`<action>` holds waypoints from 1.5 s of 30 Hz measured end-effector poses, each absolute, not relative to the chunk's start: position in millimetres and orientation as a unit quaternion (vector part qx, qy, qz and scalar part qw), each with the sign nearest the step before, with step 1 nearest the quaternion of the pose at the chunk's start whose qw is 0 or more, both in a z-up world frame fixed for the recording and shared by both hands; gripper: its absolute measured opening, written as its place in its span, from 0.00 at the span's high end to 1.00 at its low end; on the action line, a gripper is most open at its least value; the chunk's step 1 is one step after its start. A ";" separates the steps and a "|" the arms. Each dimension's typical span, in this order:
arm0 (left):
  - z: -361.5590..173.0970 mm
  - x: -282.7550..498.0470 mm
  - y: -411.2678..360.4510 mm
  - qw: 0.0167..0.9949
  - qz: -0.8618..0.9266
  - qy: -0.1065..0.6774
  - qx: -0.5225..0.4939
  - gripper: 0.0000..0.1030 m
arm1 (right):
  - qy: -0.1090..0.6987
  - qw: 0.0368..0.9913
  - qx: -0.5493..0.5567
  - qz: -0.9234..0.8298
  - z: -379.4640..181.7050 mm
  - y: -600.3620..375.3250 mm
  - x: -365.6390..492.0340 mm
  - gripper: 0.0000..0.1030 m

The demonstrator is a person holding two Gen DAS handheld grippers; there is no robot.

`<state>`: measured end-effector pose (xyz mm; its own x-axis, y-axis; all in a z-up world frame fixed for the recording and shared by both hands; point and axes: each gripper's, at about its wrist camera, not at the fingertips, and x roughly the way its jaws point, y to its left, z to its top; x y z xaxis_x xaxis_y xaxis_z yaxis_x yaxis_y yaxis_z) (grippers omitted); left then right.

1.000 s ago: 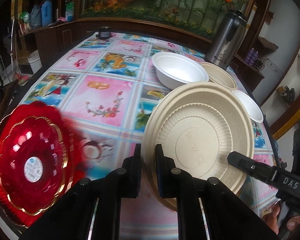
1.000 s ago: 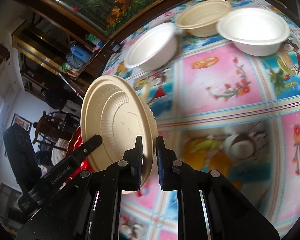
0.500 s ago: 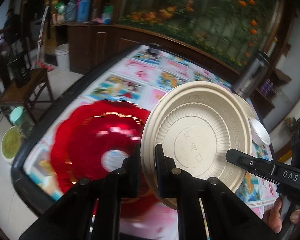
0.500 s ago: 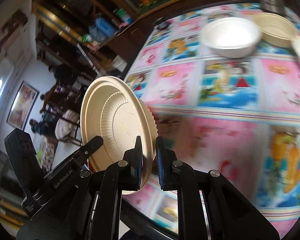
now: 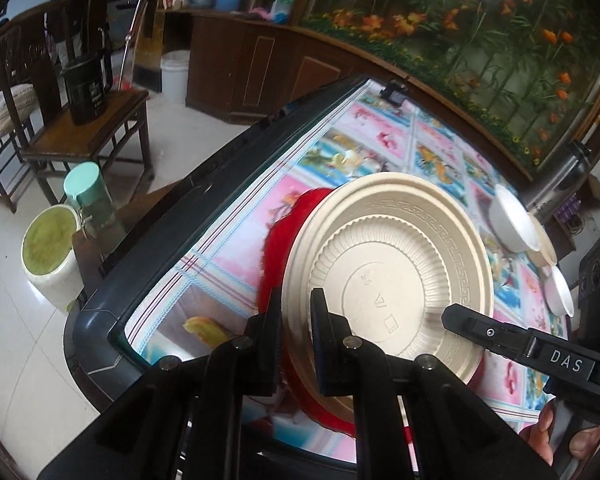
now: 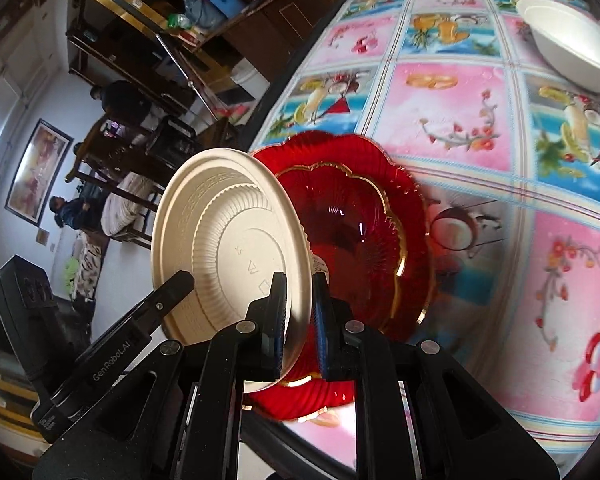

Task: Organize plates and bowls
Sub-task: 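Lower the beige plate onto the red plates and open both grippers, then move both grippers toward the white foam plate beside the bowls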

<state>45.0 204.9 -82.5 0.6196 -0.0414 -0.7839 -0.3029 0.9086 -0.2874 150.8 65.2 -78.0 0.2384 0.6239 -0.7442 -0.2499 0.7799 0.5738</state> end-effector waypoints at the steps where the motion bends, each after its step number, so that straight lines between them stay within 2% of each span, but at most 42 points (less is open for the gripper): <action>1: -84.8 45.6 206.2 0.876 0.072 0.431 -0.203 0.89 | 0.551 0.767 0.170 0.282 -80.8 67.9 153.9 0.88; 18: -75.3 42.1 211.7 0.882 0.077 0.424 -0.193 0.84 | 0.556 0.773 0.154 0.263 -90.7 71.5 159.2 0.88; 19: -72.8 40.3 212.6 0.883 0.083 0.421 -0.192 0.81 | 0.555 0.773 0.160 0.261 -91.1 69.1 159.1 0.88; 20: -71.2 40.0 213.4 0.884 0.092 0.419 -0.187 0.72 | 0.555 0.773 0.162 0.260 -91.3 67.3 159.1 0.87; 22: -66.6 36.2 217.5 0.886 0.107 0.411 -0.185 0.57 | 0.556 0.773 0.162 0.259 -90.8 63.8 159.0 0.84; 23: -63.8 33.0 221.4 0.888 0.111 0.404 -0.189 0.55 | 0.556 0.774 0.161 0.256 -89.7 61.7 157.9 0.81; 26: -57.5 27.7 226.9 0.890 0.120 0.394 -0.197 0.55 | 0.552 0.775 0.163 0.262 -85.6 54.2 153.4 0.67; 32: -47.2 22.8 213.2 0.896 0.113 0.385 -0.189 0.52 | 0.507 0.796 0.180 0.277 -68.7 25.1 144.6 0.67; 36: -44.0 26.3 186.3 0.901 0.091 0.388 -0.169 0.51 | 0.461 0.820 0.217 0.259 -63.7 -17.4 140.9 0.54; 39: -41.4 28.8 161.1 0.906 0.067 0.390 -0.149 0.51 | 0.431 0.848 0.216 0.220 -66.7 -54.8 138.2 0.54; 45: -38.8 32.8 114.0 0.912 0.029 0.396 -0.106 0.43 | 0.420 0.854 0.256 0.167 -87.0 -122.8 138.9 0.54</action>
<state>32.8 114.0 -38.8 0.6842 -0.0304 -0.7286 -0.1370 0.9760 -0.1695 138.9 -122.8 -87.0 0.5916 0.5011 -0.6315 -0.0705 0.8125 0.5787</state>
